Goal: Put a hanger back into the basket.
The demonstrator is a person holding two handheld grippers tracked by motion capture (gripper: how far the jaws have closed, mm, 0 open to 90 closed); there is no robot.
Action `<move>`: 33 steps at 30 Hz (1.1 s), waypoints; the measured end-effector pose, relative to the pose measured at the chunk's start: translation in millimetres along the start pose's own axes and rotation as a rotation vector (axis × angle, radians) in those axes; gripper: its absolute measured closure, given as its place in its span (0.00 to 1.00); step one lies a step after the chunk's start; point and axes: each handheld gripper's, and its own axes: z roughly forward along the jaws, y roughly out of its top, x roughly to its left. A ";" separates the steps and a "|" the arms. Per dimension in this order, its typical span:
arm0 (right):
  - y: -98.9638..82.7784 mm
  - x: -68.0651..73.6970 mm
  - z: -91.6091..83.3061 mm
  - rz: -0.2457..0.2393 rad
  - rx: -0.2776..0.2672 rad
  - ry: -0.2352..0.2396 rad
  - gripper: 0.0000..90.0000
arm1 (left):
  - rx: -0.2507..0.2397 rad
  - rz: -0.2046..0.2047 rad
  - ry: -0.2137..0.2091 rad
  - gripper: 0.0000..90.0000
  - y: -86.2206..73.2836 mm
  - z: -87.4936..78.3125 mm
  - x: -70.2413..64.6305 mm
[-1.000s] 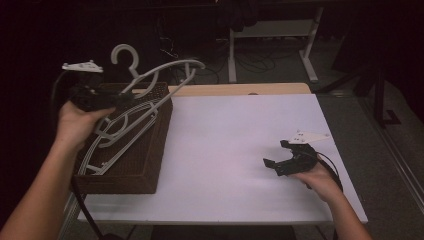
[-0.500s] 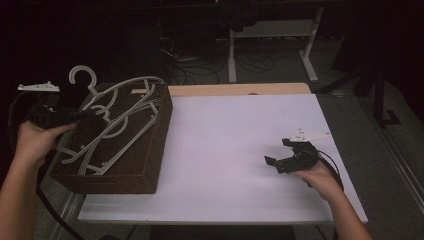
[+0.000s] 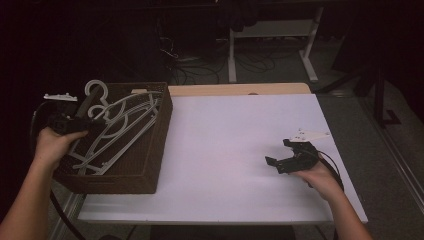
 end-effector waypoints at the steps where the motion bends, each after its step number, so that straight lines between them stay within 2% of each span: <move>1: -0.1 -0.1 0.1 0.000 0.001 0.000 0.03 | 0.005 -0.005 -0.002 0.88 -1.4 3.3 0.4; 6: 0.8 1.8 0.1 -0.007 -0.001 0.005 0.03 | 0.021 -0.046 -0.019 0.88 -12.3 16.4 5.8; 7: 1.0 1.8 0.0 -0.008 -0.001 0.005 0.03 | 0.009 -0.046 0.009 0.85 -16.6 17.5 7.5; 8: 1.0 1.8 0.0 -0.008 -0.001 0.005 0.03 | 0.009 -0.046 0.009 0.72 -16.6 17.5 7.5; 9: 1.5 2.0 -0.5 -0.009 -0.005 0.005 0.03 | 0.007 -0.041 0.044 0.59 -17.9 18.5 7.8; 10: 1.5 2.0 -0.5 -0.009 -0.005 0.005 0.03 | 0.007 -0.036 0.058 0.59 -18.5 18.4 7.8; 11: 2.0 1.7 -1.0 -0.013 -0.007 0.004 0.03 | 0.004 -0.031 0.068 0.48 -18.6 17.9 7.3; 12: 2.0 1.7 -1.0 -0.013 -0.007 0.004 0.03 | -0.007 -0.022 0.081 0.48 -18.0 16.9 6.5; 14: 2.9 2.1 -1.7 -0.011 -0.009 0.004 0.03 | -0.023 -0.012 0.071 0.43 -16.4 15.0 4.0; 15: 4.4 3.1 -2.8 -0.013 -0.014 0.006 0.03 | -0.045 0.004 0.058 0.37 -12.6 13.1 -3.4; 16: 5.6 3.8 -3.5 -0.017 -0.017 0.007 0.03 | -0.045 0.004 0.058 0.37 -12.6 13.1 -3.4; 20: 11.0 6.4 -6.2 -0.027 -0.024 0.012 0.03 | -0.094 0.032 -0.008 0.32 -3.7 10.9 -21.9; 25: 18.3 10.0 -11.4 -0.036 -0.036 0.020 0.03 | -0.185 0.071 -0.103 0.26 8.4 10.9 -56.1; 29: 24.6 12.5 -16.9 -0.045 -0.049 0.026 0.03 | -0.226 0.107 -0.156 0.21 13.6 14.5 -81.9; 31: 29.2 12.7 -22.3 -0.046 -0.063 0.030 0.03 | -0.246 0.140 -0.197 0.18 14.5 19.3 -101.4; 32: 29.2 12.7 -22.3 -0.046 -0.063 0.030 0.03 | -0.246 0.140 -0.197 0.16 14.5 19.3 -101.4; 33: 32.0 13.1 -25.7 -0.046 -0.070 0.032 0.03 | -0.253 0.153 -0.206 0.15 14.1 21.2 -107.0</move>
